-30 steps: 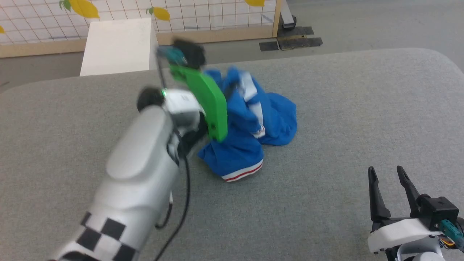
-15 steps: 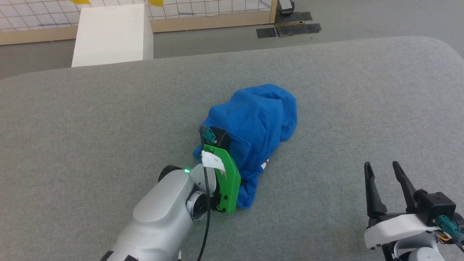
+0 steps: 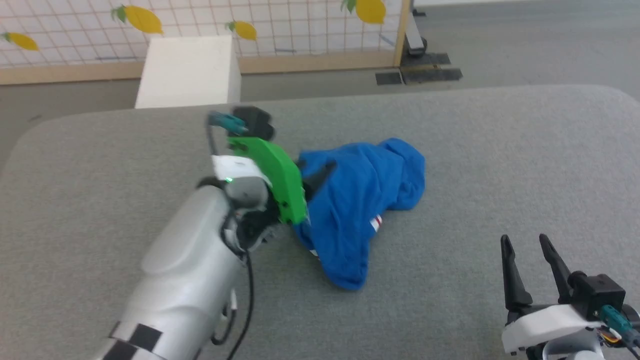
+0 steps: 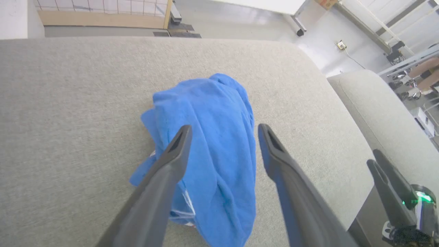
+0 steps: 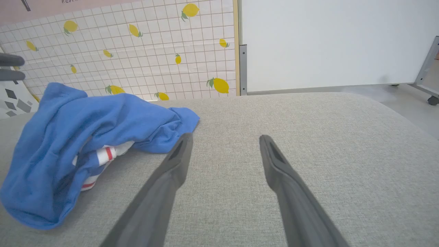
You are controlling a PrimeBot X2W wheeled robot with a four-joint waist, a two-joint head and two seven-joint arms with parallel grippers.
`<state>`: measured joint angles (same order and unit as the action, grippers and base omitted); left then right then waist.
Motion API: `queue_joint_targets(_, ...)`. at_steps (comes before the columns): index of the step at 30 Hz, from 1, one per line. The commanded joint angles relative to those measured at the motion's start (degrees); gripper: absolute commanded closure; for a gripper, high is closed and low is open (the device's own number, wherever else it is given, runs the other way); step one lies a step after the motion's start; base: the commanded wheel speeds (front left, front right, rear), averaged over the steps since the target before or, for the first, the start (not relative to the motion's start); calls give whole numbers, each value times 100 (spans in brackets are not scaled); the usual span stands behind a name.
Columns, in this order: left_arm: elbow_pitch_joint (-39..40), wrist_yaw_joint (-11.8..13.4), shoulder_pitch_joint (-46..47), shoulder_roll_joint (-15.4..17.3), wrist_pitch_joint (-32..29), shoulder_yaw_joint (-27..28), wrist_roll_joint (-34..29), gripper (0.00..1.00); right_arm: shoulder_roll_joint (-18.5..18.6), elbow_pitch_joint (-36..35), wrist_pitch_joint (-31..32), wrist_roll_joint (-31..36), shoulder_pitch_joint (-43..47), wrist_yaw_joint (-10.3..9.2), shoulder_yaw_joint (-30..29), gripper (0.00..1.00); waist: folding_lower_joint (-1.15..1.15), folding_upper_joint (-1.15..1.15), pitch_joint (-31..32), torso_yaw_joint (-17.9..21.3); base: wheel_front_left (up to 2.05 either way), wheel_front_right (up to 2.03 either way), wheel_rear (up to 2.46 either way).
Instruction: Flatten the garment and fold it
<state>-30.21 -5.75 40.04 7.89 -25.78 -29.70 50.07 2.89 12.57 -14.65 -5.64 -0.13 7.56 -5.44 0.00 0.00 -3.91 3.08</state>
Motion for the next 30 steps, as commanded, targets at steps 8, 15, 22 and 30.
queue_joint_targets(8,732,457,-172,696,1620,750,-401,0,-2,10,-35,-30,155,-8,-58,0,0,0,396,-480,0,0,0)
queue_joint_targets(15,1261,752,-803,1300,3170,1131,-1101,0,-2,-40,-35,-45,217,-8,-157,0,0,0,426,-673,0,0,0)
queue_joint_targets(22,1637,1129,-1733,1646,3813,1105,-1676,0,-2,-128,-35,-29,232,-8,-236,0,0,0,408,-721,0,0,0)
queue_joint_targets(30,1998,1414,-2681,1734,3971,1132,-1843,0,-2,-177,-35,-21,206,-8,-259,0,0,0,354,-671,0,0,0)
